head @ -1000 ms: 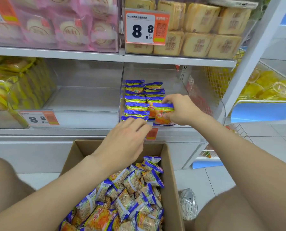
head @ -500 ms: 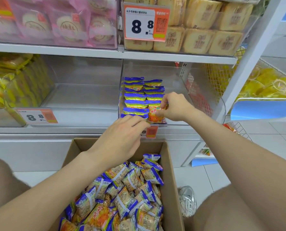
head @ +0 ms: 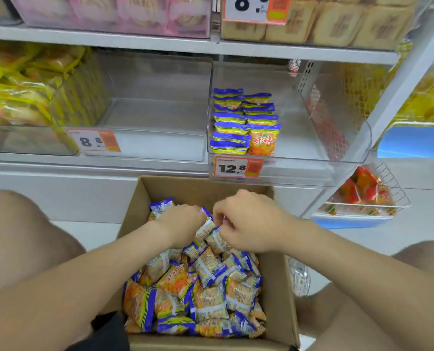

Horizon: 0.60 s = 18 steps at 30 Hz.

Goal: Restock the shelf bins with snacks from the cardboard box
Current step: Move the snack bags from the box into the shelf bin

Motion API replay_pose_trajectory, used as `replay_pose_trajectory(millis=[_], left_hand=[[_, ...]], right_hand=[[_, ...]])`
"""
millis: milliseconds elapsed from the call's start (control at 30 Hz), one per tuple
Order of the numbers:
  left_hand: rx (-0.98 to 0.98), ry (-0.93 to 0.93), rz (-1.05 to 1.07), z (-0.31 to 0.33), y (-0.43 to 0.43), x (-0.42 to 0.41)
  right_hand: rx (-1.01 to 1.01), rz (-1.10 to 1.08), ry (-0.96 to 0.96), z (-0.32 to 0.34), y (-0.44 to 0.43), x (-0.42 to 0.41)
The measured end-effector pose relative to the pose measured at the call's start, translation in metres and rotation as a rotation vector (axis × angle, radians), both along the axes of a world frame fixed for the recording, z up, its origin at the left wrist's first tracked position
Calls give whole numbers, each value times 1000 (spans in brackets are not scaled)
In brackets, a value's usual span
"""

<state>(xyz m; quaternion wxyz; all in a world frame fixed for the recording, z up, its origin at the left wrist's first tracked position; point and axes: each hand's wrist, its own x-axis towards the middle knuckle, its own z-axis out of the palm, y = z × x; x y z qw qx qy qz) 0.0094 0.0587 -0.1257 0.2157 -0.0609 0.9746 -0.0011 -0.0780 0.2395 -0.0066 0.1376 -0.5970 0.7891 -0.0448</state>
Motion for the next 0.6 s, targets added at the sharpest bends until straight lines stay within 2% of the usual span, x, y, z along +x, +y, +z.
replay_pose_trajectory(millis=[67,133,233,400,600], left_hand=[[25,-28,58,-27,-6,4],[141,-44,128,-44,-7,3],[281,-48,190,-64,-5,-2],[225,-20,203,-77,-2,-9],[298,135,266,-61,-4,-14]], right_hand=[[177,68,75,-22,-8,6],[295,111,152,-36,-14,7],[435,122,133,-41,-22,0],[434,138,132,-39,-35,-17],[480,75,102,-41,-29,-33]])
